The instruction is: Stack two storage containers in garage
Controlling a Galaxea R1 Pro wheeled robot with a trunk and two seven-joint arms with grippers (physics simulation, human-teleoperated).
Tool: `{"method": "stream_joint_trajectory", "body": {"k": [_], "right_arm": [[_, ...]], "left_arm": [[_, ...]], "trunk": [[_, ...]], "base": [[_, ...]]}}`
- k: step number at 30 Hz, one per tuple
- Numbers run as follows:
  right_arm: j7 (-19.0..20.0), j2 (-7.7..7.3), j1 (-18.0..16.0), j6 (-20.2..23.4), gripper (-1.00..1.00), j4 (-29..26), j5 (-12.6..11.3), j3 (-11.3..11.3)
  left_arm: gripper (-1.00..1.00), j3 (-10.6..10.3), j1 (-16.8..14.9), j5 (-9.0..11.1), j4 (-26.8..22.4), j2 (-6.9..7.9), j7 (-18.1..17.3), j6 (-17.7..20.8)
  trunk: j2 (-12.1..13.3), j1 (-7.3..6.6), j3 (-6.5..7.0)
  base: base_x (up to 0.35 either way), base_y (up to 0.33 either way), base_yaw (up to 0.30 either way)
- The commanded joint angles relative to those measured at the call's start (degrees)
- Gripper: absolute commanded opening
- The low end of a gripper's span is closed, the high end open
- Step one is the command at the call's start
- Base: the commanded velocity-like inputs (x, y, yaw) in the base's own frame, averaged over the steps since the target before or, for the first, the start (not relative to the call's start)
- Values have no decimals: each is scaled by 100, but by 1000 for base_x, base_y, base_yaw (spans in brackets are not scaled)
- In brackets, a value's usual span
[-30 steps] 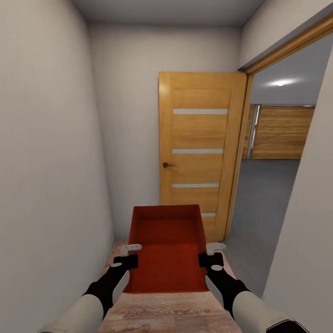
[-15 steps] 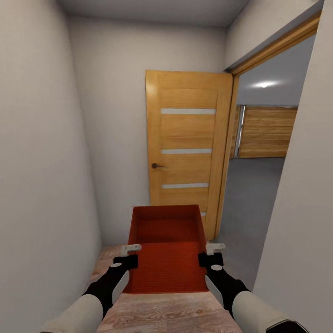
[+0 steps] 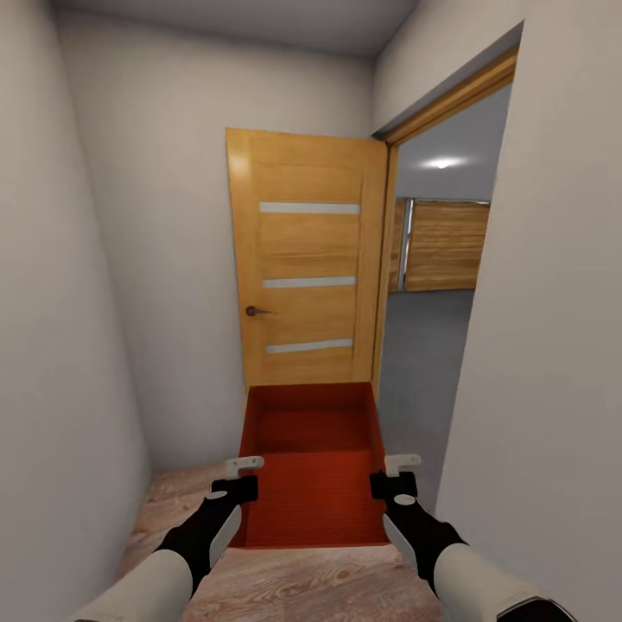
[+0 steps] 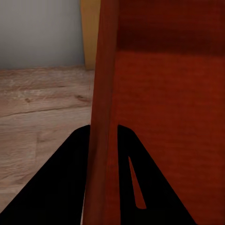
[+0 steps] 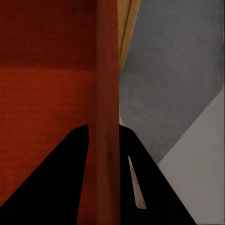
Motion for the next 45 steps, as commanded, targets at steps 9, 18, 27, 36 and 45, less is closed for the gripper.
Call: {"method": "stream_joint_trajectory", "body": {"k": [9, 18, 27, 36, 45], "right_arm": [[-183, -4, -10, -35, -100, 11, -66, -151], [-184, -4, -10, -39, -100, 17, -63, -144], [-186, -1, -10, -57, -100, 26, -66, -144], [-191, 3, -10, -72, -100, 48, -60, -144], [-191, 5, -10, -68, -100, 75, -66, -144]], "left_arm": [[-100, 31, 0, -34, -30, 118, 463, 38], [-100, 34, -1, -23, -30, 120, 463, 34], [-100, 40, 1, -17, -30, 120, 405, 48], [-100, 38, 0, -16, -30, 120, 399, 45], [-100, 32, 1, -25, 61, 120, 393, 43]], "trunk": [[-7, 1, -9], [-7, 1, -9], [-7, 1, -9], [-7, 1, -9], [-7, 1, -9]], "base": [[0, 0, -284], [2, 1, -59], [173, 186, -1], [243, 236, -7], [309, 135, -228]]}}
